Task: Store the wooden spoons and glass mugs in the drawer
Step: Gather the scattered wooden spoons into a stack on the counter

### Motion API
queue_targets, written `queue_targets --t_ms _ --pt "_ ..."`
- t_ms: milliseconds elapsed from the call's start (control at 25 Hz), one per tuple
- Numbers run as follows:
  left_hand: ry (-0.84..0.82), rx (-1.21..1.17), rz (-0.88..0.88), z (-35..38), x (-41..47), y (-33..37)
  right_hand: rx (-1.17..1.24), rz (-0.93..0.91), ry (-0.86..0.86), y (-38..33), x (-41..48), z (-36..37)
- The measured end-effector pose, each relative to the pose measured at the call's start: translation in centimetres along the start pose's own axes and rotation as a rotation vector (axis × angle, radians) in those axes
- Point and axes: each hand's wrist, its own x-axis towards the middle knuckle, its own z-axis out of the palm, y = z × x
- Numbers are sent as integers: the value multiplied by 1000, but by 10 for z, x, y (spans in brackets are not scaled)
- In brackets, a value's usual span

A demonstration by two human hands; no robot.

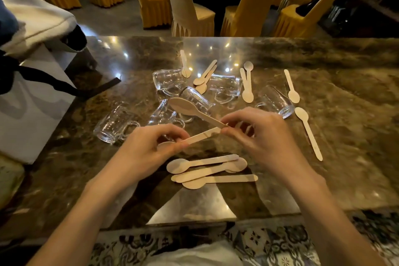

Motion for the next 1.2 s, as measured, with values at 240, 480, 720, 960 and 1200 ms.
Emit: queue_targets --t_ms 240,480,720,960,1200 --pt "-63 -43 -51 24 1 -6 17 78 0 17 -29 11" --pt "-123 38 -85 38 6 -12 22 180 -32 32 -54 21" --pt "-123 94 -88 50 8 -14 21 279 -62 43 -65 31" --pt "-129 171 -44 53 9 -17 -21 314 -68 47 -69 36" --pt "-141 203 -16 52 10 -17 -21 307 -38 43 -70 37"
